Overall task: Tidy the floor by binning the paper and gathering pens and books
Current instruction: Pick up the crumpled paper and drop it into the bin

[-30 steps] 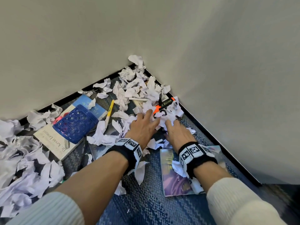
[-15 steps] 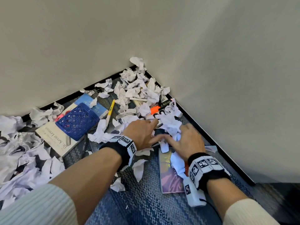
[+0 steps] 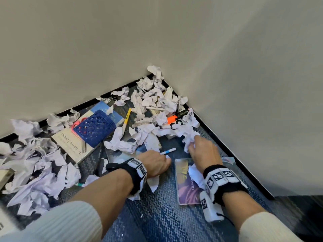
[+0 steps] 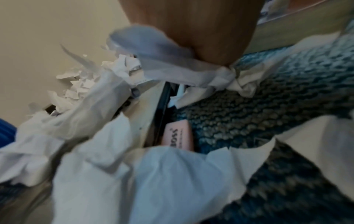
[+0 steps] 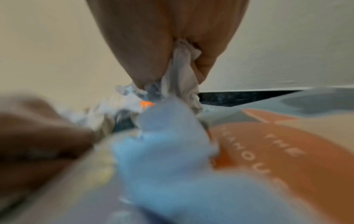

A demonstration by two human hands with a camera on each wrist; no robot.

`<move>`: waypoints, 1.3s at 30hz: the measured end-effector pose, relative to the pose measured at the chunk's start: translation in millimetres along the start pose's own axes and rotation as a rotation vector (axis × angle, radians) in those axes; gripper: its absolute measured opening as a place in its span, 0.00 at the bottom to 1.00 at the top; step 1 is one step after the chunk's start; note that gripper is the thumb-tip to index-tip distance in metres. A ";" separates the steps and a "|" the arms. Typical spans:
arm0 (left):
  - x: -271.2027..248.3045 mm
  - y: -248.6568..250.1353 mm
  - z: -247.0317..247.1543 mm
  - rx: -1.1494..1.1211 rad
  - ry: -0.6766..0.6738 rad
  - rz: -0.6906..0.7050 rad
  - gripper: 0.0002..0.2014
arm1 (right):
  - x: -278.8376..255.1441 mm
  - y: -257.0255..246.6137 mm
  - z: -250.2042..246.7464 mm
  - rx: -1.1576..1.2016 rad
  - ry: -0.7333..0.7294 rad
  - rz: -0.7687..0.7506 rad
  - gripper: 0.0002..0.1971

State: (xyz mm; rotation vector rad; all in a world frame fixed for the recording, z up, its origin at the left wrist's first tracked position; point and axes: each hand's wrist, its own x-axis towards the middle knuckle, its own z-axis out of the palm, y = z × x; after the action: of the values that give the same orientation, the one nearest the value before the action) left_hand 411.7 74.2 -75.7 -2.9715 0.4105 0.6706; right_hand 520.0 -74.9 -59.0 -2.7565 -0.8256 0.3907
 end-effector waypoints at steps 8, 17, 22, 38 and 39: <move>-4.7 -4.9 -47.7 -0.171 0.111 -0.167 0.17 | -101.2 12.1 11.9 -0.175 0.025 -0.012 0.20; -38.0 19.0 -69.0 -0.154 0.149 -0.160 0.14 | -100.9 14.2 31.5 -0.045 -0.108 0.087 0.15; -40.6 45.6 -99.6 -0.122 0.164 -0.021 0.12 | -124.5 15.3 -17.3 0.229 0.037 0.223 0.15; -82.0 289.7 -249.6 -0.175 0.650 0.552 0.09 | -394.4 70.3 -219.3 0.053 0.419 0.283 0.10; -77.8 311.5 -256.2 -0.256 0.691 0.537 0.08 | -407.1 87.2 -228.6 0.007 0.460 0.321 0.08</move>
State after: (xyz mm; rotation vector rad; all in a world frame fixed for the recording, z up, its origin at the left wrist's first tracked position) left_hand 364.8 -238.3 186.7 -3.2664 1.2729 -0.3629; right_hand 308.8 -409.1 204.3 -2.8003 -0.2707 -0.1878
